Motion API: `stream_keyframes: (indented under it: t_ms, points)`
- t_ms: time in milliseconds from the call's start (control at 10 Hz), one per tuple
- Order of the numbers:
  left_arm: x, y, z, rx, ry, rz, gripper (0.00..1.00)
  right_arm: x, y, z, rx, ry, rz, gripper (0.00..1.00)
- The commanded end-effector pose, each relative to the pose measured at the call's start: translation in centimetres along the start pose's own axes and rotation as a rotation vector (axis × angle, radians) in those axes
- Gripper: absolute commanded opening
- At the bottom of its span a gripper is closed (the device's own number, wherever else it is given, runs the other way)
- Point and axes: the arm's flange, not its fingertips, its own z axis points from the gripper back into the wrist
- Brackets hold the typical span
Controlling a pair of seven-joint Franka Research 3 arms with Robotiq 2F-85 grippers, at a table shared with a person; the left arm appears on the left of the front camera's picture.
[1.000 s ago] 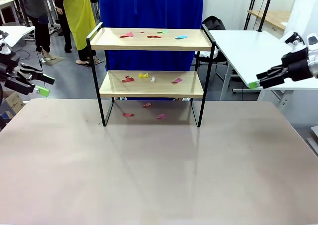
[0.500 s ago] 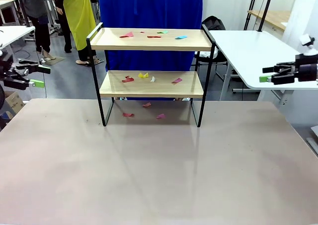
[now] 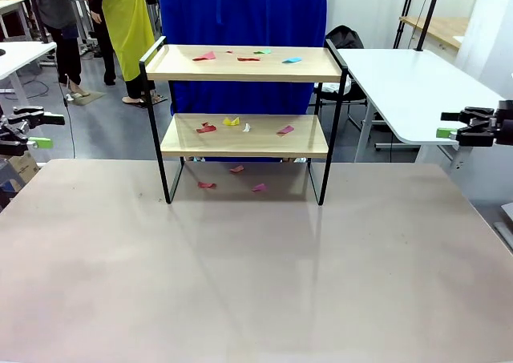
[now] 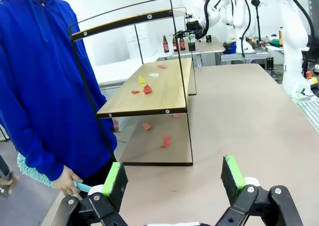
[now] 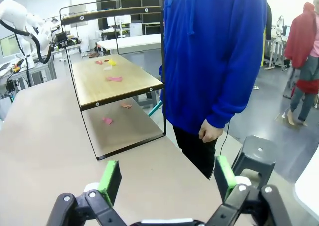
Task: Clean the shelf.
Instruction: Pick up the Duster handed by the human.
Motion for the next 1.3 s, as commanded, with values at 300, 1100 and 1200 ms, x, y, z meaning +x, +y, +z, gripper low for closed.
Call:
stream_keyframes:
  t_ms: [300, 1100, 1200]
  points:
    - [0.1, 0.8, 1.6, 0.040, -0.068, 0.016, 1.00, -0.8, -0.8, 0.9, -0.023, -0.100, 0.064, 1.00]
    - [1.1, 0.2, 3.6, 0.070, -0.092, 0.038, 1.00, 0.6, -1.0, 1.0, -0.027, -0.096, 0.061, 1.00]
    - [0.9, 0.3, 3.6, 0.068, -0.051, 0.068, 1.00, 0.1, -0.7, 1.1, -0.019, -0.080, 0.050, 1.00]
